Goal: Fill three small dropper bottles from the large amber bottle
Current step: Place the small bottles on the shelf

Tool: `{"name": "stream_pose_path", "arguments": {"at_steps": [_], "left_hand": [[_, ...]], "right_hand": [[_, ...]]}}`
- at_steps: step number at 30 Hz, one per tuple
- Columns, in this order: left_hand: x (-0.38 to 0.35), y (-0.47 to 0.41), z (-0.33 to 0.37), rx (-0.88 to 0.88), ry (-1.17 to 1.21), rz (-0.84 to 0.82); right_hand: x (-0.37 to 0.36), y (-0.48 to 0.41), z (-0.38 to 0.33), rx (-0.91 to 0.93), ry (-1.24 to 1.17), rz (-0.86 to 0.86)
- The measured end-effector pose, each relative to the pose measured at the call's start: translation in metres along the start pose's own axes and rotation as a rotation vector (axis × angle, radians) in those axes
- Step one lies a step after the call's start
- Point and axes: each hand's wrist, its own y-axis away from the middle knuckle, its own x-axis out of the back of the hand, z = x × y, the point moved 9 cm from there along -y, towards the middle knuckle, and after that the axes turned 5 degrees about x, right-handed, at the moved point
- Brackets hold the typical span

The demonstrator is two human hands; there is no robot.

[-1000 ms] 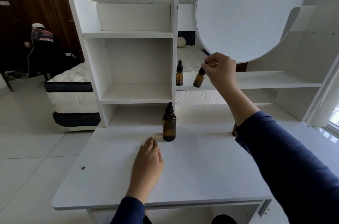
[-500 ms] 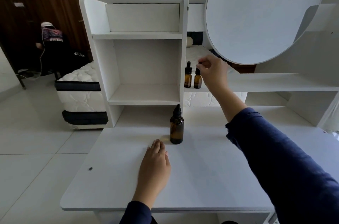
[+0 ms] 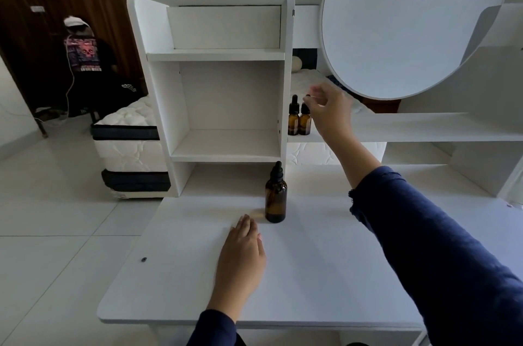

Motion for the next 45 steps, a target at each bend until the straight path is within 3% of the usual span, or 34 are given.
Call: {"name": "stream_pose_path", "arguments": {"at_steps": [8, 13, 21, 28, 32, 37, 40, 45], "left_hand": [[-0.002, 0.000, -0.002, 0.020, 0.035, -0.058], [-0.003, 0.002, 0.000, 0.028, 0.041, -0.102], [-0.005, 0.005, 0.001, 0.035, 0.048, -0.111], [-0.007, 0.005, -0.001, 0.038, 0.061, -0.117], [-0.007, 0.005, 0.000, 0.041, 0.056, -0.124], [-0.005, 0.006, 0.001, 0.046, 0.046, -0.121], [-0.004, 0.008, 0.002, 0.050, 0.042, -0.118], [-0.002, 0.008, 0.003, 0.035, 0.046, -0.093]], "right_hand": [[0.075, 0.033, 0.023, 0.013, 0.007, 0.168], [0.119, 0.098, 0.080, -0.133, 0.098, 0.264], [0.100, 0.161, 0.162, -0.465, 0.181, -0.058], [0.096, 0.167, 0.184, -0.557, 0.281, -0.088], [0.101, 0.154, 0.160, -0.505, 0.147, 0.059], [0.104, 0.103, 0.089, -0.257, -0.106, 0.262], [0.090, 0.070, 0.061, -0.158, -0.106, 0.216], [0.049, 0.037, 0.052, -0.130, 0.036, -0.006]]}}
